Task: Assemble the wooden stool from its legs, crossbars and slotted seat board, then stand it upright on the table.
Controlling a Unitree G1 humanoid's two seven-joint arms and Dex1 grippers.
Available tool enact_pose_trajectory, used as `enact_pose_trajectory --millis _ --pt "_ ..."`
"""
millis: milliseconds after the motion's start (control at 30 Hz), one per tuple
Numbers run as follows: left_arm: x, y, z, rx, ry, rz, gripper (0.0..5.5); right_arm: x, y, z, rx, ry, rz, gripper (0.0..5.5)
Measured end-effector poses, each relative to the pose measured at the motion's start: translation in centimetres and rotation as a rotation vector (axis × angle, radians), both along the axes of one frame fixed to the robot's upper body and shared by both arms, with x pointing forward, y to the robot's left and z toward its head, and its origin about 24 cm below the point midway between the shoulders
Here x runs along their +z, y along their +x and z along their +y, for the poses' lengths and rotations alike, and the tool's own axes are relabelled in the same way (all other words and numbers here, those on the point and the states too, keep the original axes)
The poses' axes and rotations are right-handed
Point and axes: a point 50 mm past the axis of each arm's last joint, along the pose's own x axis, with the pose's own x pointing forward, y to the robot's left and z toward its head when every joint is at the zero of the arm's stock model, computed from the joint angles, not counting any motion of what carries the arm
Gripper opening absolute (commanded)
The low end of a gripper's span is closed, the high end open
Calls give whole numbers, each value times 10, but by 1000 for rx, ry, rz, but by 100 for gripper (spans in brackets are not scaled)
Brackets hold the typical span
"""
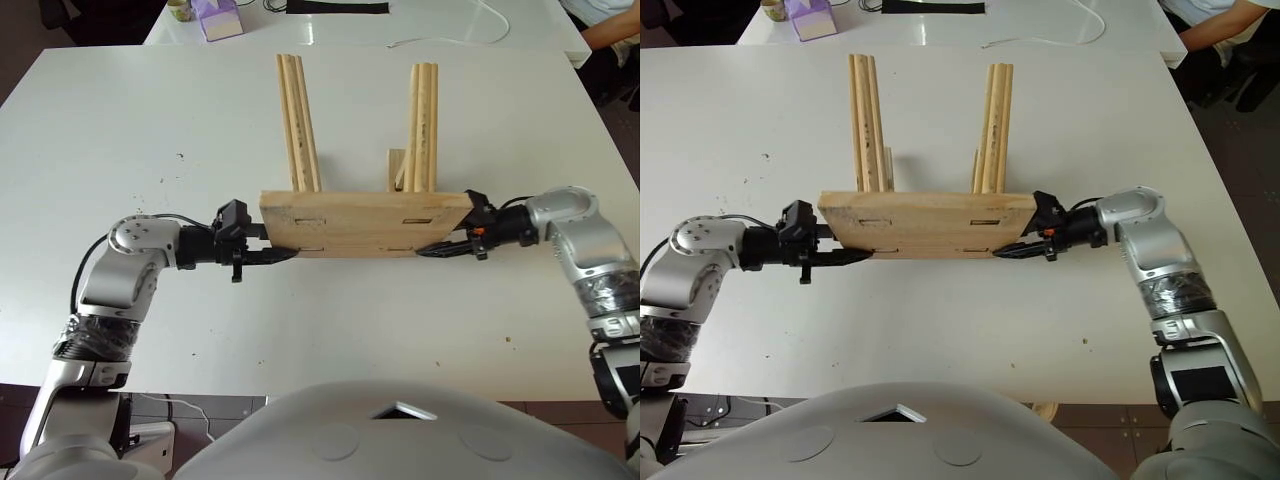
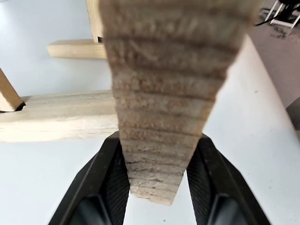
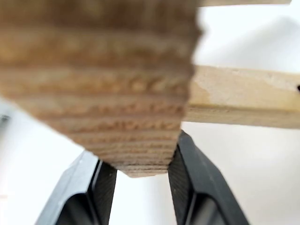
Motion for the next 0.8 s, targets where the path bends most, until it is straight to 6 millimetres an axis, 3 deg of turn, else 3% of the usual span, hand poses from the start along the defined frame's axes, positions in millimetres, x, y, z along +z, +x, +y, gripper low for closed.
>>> enact_pose_trajectory --millis 133,367,467,567,800 --pt "17 -9 0 49 -207 115 156 28 -10 -10 -82 153 179 139" --pt "31 -13 -4 211 -600 193 156 44 -14 -8 -206 467 344 139" --pt "42 -9 -8 330 -782 194 156 44 -12 5 -270 615 387 139" --pt "52 0 -8 517 -979 203 156 40 -10 33 -346 738 438 139" --pt "59 18 -7 907 -1254 335 156 45 1 83 -585 905 590 139"
